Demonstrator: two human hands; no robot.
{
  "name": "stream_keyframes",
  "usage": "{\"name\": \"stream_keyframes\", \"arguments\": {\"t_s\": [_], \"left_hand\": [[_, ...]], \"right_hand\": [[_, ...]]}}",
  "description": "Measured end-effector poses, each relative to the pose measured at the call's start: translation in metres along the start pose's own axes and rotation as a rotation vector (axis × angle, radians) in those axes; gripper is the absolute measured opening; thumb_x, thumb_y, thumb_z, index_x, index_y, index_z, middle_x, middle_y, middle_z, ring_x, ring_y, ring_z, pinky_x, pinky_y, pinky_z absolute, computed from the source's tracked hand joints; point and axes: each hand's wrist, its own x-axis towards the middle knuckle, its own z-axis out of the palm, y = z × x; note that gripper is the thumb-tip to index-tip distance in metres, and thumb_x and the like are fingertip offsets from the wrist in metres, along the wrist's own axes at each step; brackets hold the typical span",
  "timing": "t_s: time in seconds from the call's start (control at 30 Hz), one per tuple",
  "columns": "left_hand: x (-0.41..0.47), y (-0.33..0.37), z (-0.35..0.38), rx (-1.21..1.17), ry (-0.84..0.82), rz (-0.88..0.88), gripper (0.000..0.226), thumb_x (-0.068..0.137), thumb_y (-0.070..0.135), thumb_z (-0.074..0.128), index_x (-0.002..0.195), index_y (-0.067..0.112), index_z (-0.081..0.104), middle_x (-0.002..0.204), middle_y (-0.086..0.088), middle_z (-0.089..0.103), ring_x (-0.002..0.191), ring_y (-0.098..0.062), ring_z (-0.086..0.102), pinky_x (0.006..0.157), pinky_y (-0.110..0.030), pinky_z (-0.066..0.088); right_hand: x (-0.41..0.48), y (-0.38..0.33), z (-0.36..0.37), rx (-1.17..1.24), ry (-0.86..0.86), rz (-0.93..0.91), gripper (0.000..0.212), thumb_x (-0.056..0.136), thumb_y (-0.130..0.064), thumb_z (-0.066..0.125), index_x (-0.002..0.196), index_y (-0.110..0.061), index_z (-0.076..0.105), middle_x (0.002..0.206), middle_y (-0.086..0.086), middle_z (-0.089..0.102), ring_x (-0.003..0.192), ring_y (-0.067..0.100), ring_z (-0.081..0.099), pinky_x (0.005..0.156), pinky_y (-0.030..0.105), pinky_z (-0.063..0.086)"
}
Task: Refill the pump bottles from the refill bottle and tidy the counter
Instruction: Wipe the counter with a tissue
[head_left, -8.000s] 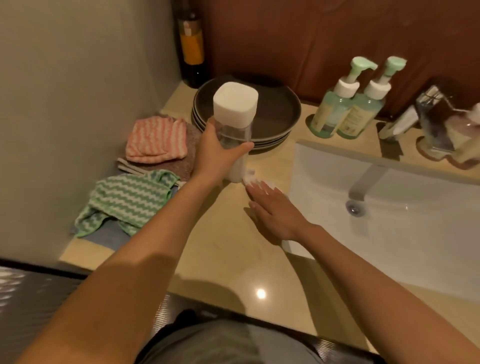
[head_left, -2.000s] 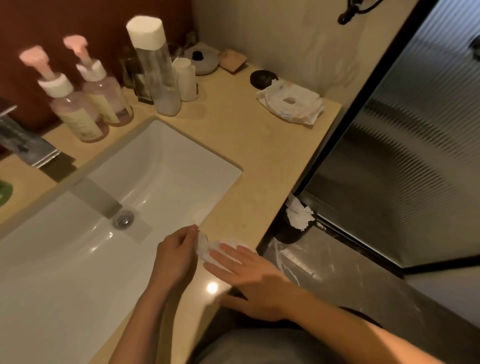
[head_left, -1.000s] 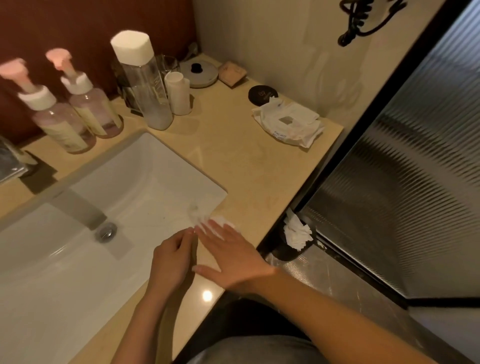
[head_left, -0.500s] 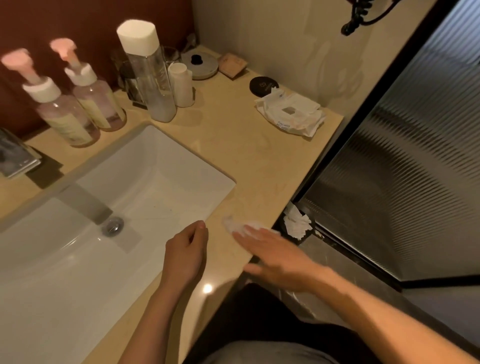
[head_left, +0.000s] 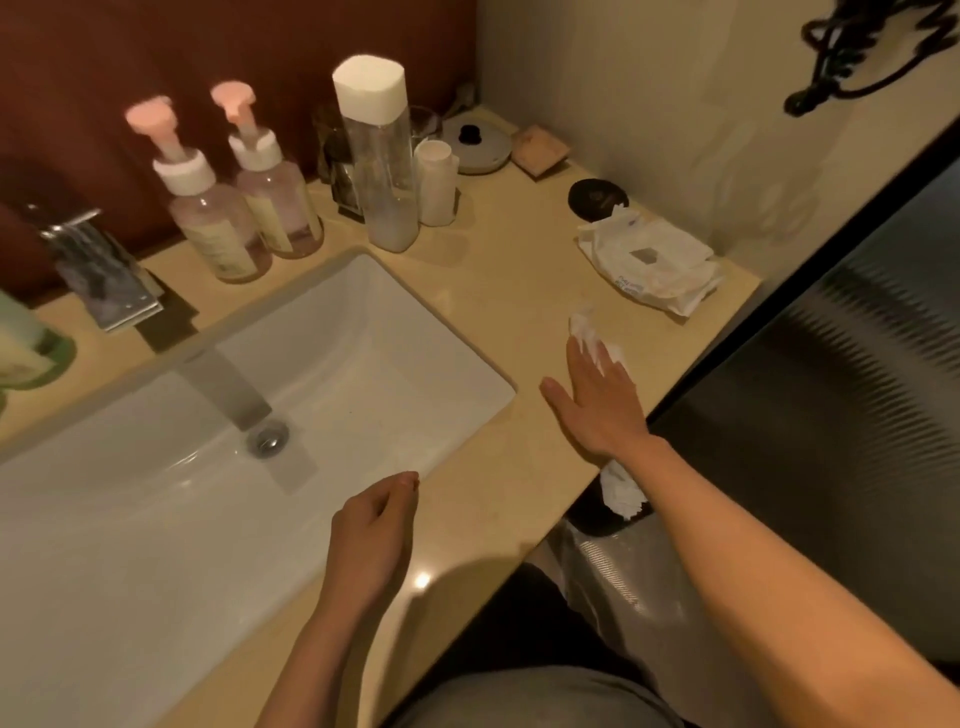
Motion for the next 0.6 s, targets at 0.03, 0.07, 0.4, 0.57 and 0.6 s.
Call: {"name": "stream_keyframes", "arguments": {"t_s": [0.03, 0.07, 0.4, 0.57, 0.6], "left_hand": [[0.003, 0.003, 0.004, -0.024, 0.025, -0.025, 0.022, 0.095, 0.036, 0.043, 0.088, 0.027, 0.062, 0.083, 0.011, 0.052, 0.063, -0.003, 0.041, 0.057, -0.003, 0.031], [0.006, 0.005, 0.007, -0.032, 0.044, -0.046, 0.024, 0.097, 0.031, 0.043, 0.099, 0.025, 0.067, 0.085, 0.015, 0.057, 0.067, 0.005, 0.047, 0.059, 0.000, 0.032], [0.047, 0.048, 0.059, -0.049, 0.011, -0.052, 0.023, 0.098, 0.026, 0.042, 0.085, 0.028, 0.061, 0.083, 0.014, 0.059, 0.072, 0.006, 0.049, 0.061, 0.003, 0.033], [0.056, 0.047, 0.074, -0.017, -0.004, -0.103, 0.022, 0.097, 0.034, 0.039, 0.079, 0.024, 0.047, 0.080, 0.006, 0.048, 0.071, -0.007, 0.041, 0.061, -0.012, 0.030], [0.058, 0.048, 0.075, -0.020, 0.019, -0.125, 0.025, 0.098, 0.034, 0.039, 0.078, 0.027, 0.051, 0.078, 0.008, 0.052, 0.071, -0.006, 0.044, 0.064, -0.013, 0.032]], "right_hand": [[-0.001, -0.007, 0.001, 0.003, -0.017, -0.036, 0.073, 0.094, -0.062, 0.013, 0.150, -0.021, -0.010, 0.158, -0.002, -0.010, 0.144, 0.014, -0.014, 0.118, 0.036, -0.005], [-0.004, -0.015, 0.003, 0.001, -0.038, -0.083, 0.073, 0.094, -0.063, 0.012, 0.150, -0.022, -0.011, 0.157, -0.004, -0.013, 0.144, 0.013, -0.016, 0.117, 0.035, -0.007], [-0.060, 0.021, -0.020, -0.144, -0.352, -0.789, 0.069, 0.096, -0.055, 0.030, 0.151, -0.031, -0.005, 0.153, -0.017, -0.012, 0.139, 0.000, -0.023, 0.111, 0.022, -0.017], [-0.014, 0.081, -0.065, -0.268, -0.555, -0.972, 0.061, 0.099, -0.054, 0.028, 0.149, -0.040, -0.004, 0.156, -0.019, -0.004, 0.141, -0.001, -0.016, 0.116, 0.025, -0.009], [0.008, 0.085, -0.074, -0.283, -0.565, -0.998, 0.059, 0.099, -0.053, 0.029, 0.148, -0.040, -0.002, 0.155, -0.018, -0.003, 0.142, -0.001, -0.014, 0.116, 0.024, -0.008]]}}
